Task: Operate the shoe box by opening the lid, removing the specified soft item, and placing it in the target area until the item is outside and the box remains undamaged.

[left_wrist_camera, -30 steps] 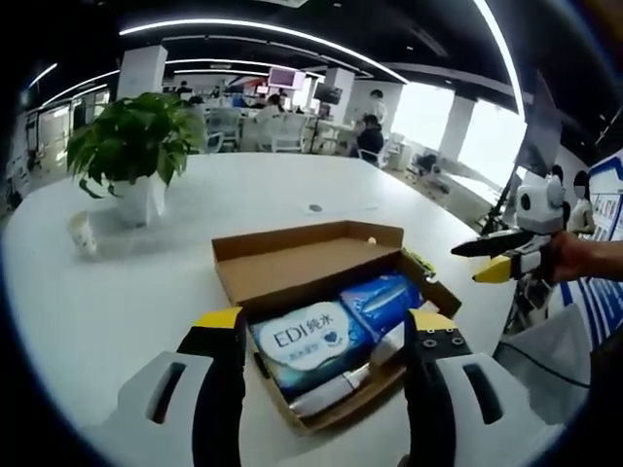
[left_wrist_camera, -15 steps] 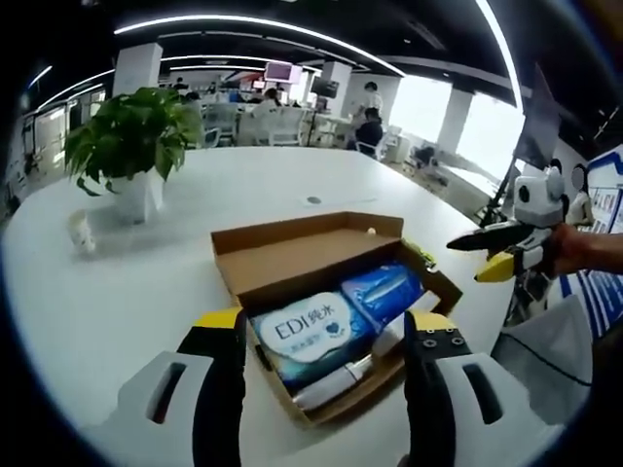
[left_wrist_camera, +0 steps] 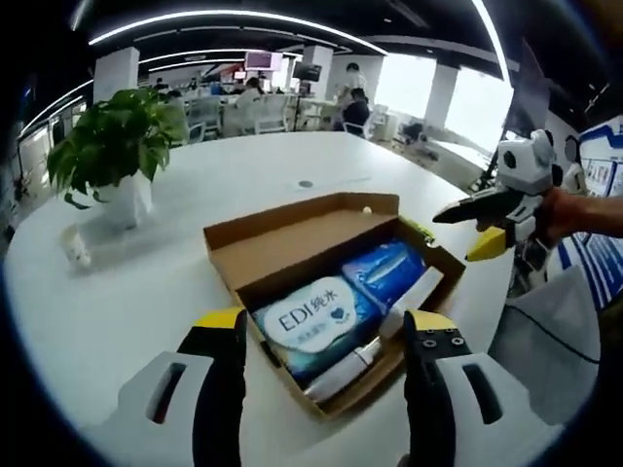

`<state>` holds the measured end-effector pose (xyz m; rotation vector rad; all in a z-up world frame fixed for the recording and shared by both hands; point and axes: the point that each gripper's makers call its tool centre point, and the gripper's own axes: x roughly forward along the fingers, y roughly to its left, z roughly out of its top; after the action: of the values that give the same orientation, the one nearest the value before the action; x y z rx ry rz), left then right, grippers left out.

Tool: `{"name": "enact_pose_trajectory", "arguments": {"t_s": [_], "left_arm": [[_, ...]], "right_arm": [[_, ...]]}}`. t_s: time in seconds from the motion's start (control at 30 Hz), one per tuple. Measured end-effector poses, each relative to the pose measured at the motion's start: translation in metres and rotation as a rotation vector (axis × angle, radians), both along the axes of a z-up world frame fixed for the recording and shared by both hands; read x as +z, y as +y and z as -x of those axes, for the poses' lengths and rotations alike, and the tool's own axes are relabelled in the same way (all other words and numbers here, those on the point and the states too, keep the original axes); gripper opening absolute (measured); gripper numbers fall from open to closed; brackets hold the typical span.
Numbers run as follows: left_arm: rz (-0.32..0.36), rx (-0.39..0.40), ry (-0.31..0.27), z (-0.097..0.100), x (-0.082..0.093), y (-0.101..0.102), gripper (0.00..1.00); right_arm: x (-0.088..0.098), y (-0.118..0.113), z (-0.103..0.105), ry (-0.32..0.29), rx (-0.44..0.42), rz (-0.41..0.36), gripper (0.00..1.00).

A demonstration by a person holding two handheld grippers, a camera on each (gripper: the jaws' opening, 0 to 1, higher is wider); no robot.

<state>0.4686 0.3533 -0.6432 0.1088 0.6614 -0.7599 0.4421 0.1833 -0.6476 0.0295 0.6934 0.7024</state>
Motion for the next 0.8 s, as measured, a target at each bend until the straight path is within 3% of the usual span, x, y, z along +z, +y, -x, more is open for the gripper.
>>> {"name": "enact_pose_trajectory", "arguments": {"t_s": [0.4, 0.8], "left_arm": [[-0.181, -0.188, -0.039, -0.006, -0.006, -0.019, 0.66], [-0.326, -0.352, -0.022, -0.013, -0.045, -0.022, 0.66]], "right_arm": [[-0.013, 0.026, -0.017, 0.008, 0.183, 0.112, 0.68], [-0.034, 0.053, -0.031, 0.031, 0.324, 0.195, 0.69]]}}
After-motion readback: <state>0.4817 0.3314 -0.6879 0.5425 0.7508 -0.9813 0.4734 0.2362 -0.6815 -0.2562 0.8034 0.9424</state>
